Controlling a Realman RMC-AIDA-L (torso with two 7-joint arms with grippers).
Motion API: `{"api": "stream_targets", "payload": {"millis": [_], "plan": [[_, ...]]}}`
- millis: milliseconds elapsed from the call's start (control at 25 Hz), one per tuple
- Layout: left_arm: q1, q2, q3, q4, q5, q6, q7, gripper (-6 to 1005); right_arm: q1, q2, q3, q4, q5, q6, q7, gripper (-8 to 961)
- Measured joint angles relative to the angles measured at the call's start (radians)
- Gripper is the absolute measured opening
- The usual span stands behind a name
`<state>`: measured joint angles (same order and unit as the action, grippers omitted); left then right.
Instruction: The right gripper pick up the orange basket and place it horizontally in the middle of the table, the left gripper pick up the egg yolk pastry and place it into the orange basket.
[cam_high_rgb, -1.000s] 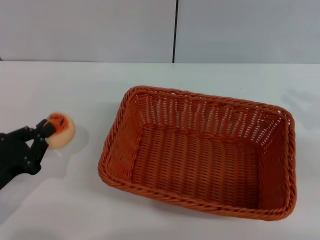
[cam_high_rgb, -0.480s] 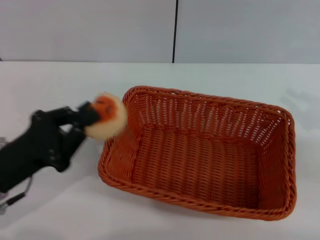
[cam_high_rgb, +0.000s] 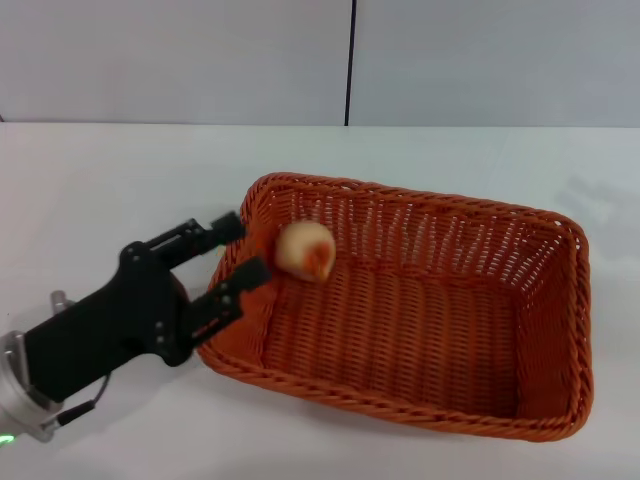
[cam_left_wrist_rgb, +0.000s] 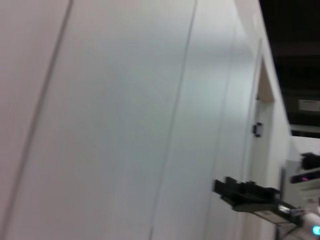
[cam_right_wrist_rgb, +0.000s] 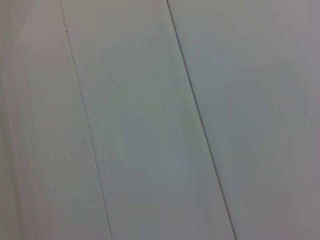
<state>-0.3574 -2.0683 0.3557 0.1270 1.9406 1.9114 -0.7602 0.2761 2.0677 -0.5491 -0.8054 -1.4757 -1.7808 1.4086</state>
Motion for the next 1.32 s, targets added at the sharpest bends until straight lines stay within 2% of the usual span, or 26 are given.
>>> {"api": "stream_targets", "payload": {"millis": [160,320,360,440,520,560,640,680,720,760,880,1000,1240,1320], "plan": [[0.056,0.006,-0.076,0.021,-0.002,0.000,0.000,583,-0.004,-0.003,0.001,0.000,0.000,0.001,-0.008,284],[0.137,0.006,-0.212,0.071,-0.002,0.000,0.000,720,-0.010,-0.009,0.019,0.005,-0.002,0.004,-0.023,284],[0.177,0.007,-0.280,0.091,-0.002,-0.001,0.000,752,-0.013,-0.010,0.045,0.021,-0.002,0.005,-0.058,284],[0.198,0.007,-0.316,0.100,-0.002,-0.001,0.000,814,-0.014,-0.009,0.061,0.031,-0.002,0.005,-0.083,283],[0.233,0.008,-0.385,0.114,-0.002,-0.004,0.000,814,-0.015,-0.005,0.103,0.059,-0.002,0.005,-0.131,293],[0.269,0.008,-0.462,0.118,-0.002,-0.015,0.003,814,-0.012,0.001,0.158,0.097,-0.002,0.006,-0.184,303],[0.281,0.008,-0.490,0.118,-0.002,-0.019,0.005,814,-0.009,0.002,0.186,0.118,-0.002,0.008,-0.207,323],[0.305,0.008,-0.555,0.116,-0.002,-0.027,0.020,813,0.000,0.003,0.261,0.181,-0.002,0.011,-0.264,333],[0.305,0.008,-0.555,0.116,-0.002,-0.027,0.020,813,0.000,0.003,0.261,0.181,-0.002,0.011,-0.264,343],[0.326,0.006,-0.603,0.111,-0.002,-0.031,0.059,813,0.007,0.003,0.337,0.244,-0.001,0.013,-0.331,354],[0.345,0.004,-0.647,0.096,-0.002,-0.038,0.111,813,0.010,0.002,0.413,0.311,-0.001,0.019,-0.419,384],[0.350,0.003,-0.671,0.079,-0.002,-0.047,0.126,813,0.008,0.000,0.431,0.338,-0.001,0.039,-0.447,414],[0.348,0.004,-0.696,0.044,-0.001,-0.078,0.144,813,0.012,0.004,0.440,0.358,0.000,0.057,-0.455,638],[0.344,0.005,-0.695,0.045,0.001,-0.081,0.144,813,0.014,0.004,0.435,0.366,-0.002,0.067,-0.455,638]]}}
